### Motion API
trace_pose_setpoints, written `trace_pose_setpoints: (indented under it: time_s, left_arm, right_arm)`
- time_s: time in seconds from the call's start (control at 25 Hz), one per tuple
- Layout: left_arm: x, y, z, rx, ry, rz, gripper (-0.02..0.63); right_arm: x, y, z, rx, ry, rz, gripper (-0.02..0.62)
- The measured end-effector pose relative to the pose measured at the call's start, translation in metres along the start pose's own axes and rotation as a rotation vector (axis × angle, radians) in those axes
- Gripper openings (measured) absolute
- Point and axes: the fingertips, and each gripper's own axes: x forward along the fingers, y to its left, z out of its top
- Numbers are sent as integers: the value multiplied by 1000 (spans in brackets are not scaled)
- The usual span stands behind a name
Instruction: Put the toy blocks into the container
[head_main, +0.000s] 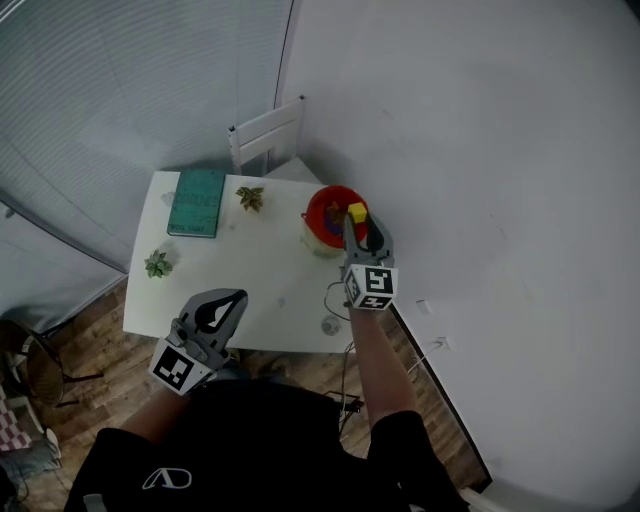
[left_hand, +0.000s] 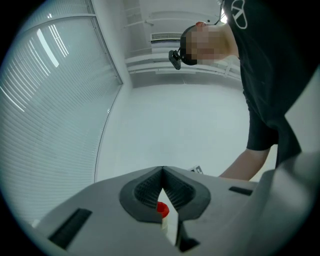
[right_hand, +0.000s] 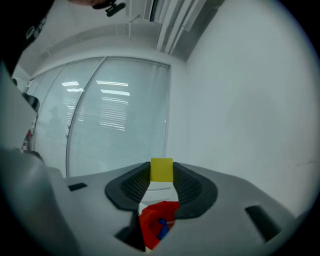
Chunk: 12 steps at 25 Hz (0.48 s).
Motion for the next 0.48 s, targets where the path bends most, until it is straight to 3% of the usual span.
trace_pose_setpoints:
  time_s: [0.48]
  left_arm:
    - [-10, 10, -5, -4, 15, 42, 5]
  right_arm:
    - [48, -30, -71, 16, 213, -35, 144]
